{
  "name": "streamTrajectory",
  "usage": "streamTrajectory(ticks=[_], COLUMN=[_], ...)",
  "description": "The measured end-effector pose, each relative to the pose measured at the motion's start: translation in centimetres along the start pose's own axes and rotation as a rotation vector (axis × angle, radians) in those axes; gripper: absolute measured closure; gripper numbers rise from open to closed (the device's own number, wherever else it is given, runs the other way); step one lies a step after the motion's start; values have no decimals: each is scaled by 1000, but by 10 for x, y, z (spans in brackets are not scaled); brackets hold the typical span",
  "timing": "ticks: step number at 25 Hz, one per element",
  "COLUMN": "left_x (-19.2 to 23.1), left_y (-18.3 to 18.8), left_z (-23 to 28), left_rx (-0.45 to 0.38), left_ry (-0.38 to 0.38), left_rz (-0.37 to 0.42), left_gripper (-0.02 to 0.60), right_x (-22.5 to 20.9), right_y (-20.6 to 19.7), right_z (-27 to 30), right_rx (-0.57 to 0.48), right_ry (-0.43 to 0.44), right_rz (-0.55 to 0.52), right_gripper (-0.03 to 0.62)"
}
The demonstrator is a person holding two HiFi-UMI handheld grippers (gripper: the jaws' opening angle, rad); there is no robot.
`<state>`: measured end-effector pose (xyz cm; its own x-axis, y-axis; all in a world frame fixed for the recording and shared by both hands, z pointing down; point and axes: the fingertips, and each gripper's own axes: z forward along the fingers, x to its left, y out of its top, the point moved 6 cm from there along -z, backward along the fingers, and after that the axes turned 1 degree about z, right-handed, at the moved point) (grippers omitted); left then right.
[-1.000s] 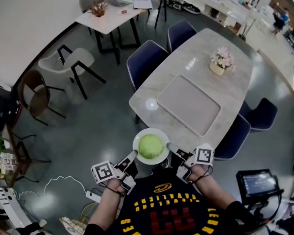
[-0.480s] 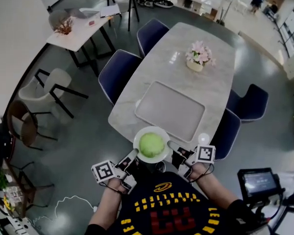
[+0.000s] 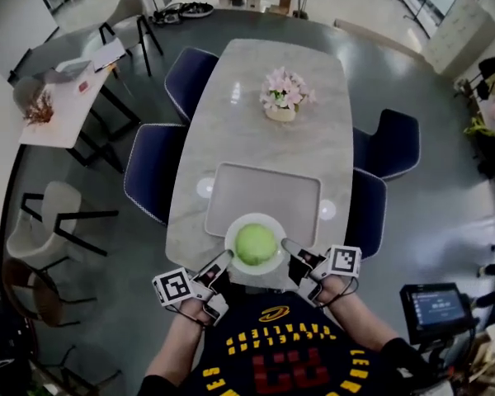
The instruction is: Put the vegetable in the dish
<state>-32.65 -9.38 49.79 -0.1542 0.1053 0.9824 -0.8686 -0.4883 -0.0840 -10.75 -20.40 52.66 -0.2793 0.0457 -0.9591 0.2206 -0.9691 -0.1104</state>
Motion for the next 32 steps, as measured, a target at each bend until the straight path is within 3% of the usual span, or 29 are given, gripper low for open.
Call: streamTrajectory(ticks=[9,18,25,32], left_x=[1,5,3,19], left_y=[66,92,90,87], left_z=[32,63,85,92], left_rx=[196,356,386,373], left_ry=[-34,-69,-121,-118], left_rz=[22,28,68,100], left_gripper=[569,569,569,569], right_x=[6,3,2,-10], right_y=[5,7,11,24], right_z=[26,28,20,21], right_rx=[-198,-361,-437,-392], right_ry=[-13,-34,-14,-17], right_rz=[59,81,70,6], right_gripper=[576,577,577,576])
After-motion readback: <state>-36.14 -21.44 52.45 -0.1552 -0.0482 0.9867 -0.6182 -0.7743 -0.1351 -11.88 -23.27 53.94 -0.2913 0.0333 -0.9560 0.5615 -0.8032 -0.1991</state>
